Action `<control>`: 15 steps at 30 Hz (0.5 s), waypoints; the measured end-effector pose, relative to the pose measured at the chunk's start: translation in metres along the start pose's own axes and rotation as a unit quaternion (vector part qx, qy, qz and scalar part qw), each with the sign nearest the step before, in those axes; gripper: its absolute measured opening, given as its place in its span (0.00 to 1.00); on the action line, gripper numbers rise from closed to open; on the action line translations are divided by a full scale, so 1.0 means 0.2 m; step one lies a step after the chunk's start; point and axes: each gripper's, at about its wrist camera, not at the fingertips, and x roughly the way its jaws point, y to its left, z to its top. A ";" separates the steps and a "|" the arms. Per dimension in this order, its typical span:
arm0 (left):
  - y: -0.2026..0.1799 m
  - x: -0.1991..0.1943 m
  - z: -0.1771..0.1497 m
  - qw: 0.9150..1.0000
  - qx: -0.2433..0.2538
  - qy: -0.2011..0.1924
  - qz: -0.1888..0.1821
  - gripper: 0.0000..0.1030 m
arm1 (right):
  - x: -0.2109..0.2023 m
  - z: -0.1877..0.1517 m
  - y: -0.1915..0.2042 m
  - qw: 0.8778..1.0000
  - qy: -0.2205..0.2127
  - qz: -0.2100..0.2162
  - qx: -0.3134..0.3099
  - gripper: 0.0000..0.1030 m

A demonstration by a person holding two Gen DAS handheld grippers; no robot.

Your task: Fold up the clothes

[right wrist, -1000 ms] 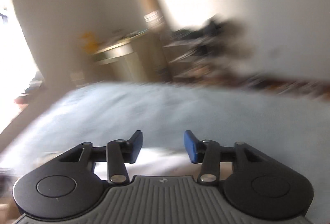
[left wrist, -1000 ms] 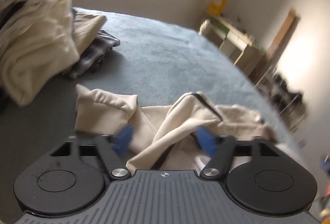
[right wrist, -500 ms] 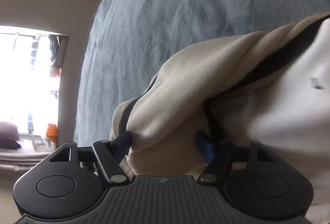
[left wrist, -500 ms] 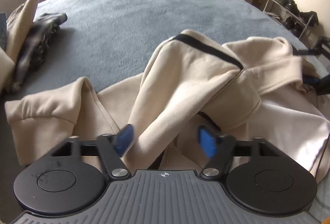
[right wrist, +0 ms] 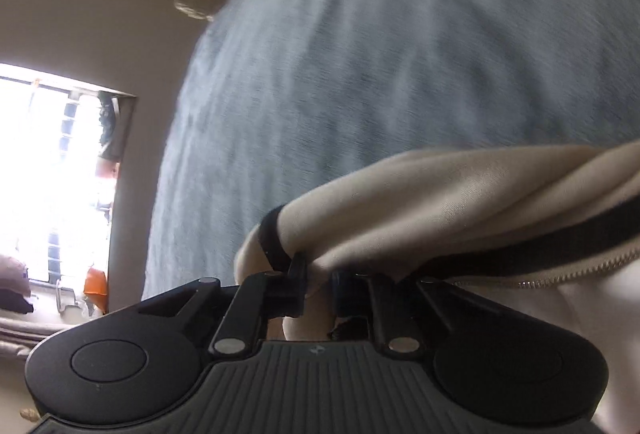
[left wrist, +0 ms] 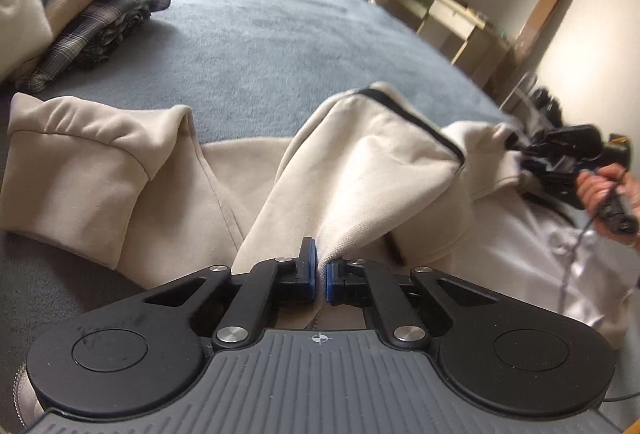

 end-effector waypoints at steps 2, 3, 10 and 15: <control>0.04 -0.06 0.01 0.999 -0.027 -0.020 -0.016 0.02 | 0.03 0.00 0.11 0.999 -0.007 0.025 -0.019 0.10; 0.06 -0.08 0.02 0.998 -0.041 -0.033 -0.022 0.02 | 0.05 0.00 0.18 0.999 -0.009 0.035 -0.031 0.09; 0.25 -0.22 0.12 0.986 -0.128 -0.103 -0.031 0.02 | 0.25 -0.07 0.65 0.994 0.008 0.062 -0.085 0.09; 0.31 -0.26 0.21 0.982 -0.136 -0.127 -0.026 0.02 | 0.38 -0.11 0.97 0.988 -0.003 0.098 -0.119 0.09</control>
